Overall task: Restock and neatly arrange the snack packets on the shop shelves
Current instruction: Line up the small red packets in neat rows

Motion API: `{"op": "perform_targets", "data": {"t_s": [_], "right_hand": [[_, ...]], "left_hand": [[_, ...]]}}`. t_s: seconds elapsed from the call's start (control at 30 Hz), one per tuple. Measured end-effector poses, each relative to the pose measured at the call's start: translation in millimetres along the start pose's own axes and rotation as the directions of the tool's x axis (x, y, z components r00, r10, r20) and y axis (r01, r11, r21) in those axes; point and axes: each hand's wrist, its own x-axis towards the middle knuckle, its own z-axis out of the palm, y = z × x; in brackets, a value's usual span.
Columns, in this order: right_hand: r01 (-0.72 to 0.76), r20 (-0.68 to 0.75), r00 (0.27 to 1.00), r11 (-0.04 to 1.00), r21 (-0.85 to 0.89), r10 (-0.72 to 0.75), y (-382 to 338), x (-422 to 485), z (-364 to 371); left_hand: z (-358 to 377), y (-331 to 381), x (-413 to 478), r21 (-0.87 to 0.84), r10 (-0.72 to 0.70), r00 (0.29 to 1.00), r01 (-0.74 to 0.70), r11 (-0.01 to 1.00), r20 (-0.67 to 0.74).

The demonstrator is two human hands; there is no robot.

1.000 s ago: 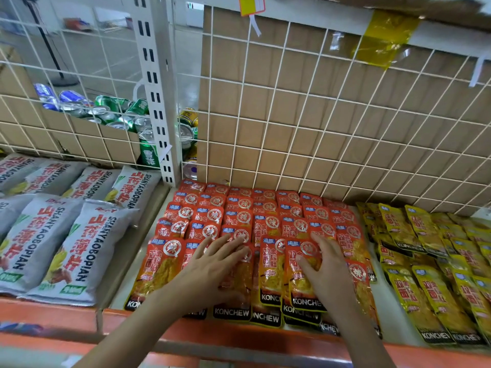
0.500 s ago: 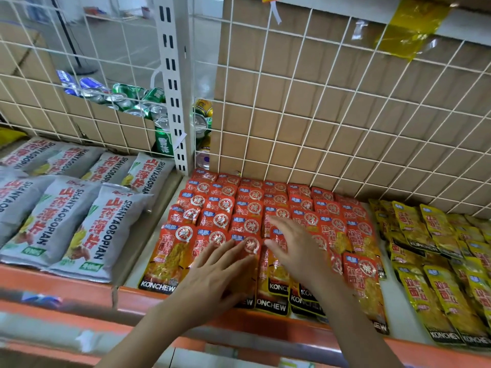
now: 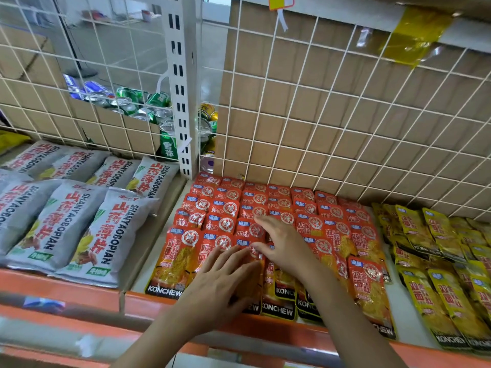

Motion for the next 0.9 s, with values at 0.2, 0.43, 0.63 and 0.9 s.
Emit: {"op": "perform_targets", "data": {"t_s": [0.2,0.43,0.63,0.9], "right_hand": [[-0.037,-0.016,0.999,0.999,-0.002,0.037,-3.8,-2.2,-0.2],[-0.065,-0.012,0.998,0.998,0.002,0.065,-5.1,-4.3,-0.1],[-0.116,-0.166,0.978,0.991,0.062,0.125,-3.1,-12.3,-7.9],[-0.451,-0.259,0.868,0.891,-0.054,0.424,8.1,-50.9,-11.0]], "left_hand": [[0.6,-0.1,-0.4,-0.001,0.004,1.0,-0.004,1.0,-0.007],[1.4,-0.9,0.3,0.01,0.015,0.999,-0.014,1.0,-0.029],[-7.9,-7.5,11.1,0.01,-0.006,0.993,0.007,1.0,-0.116],[-7.6,-10.0,39.5,-0.019,-0.002,0.994,0.0,1.0,-0.112]]}}
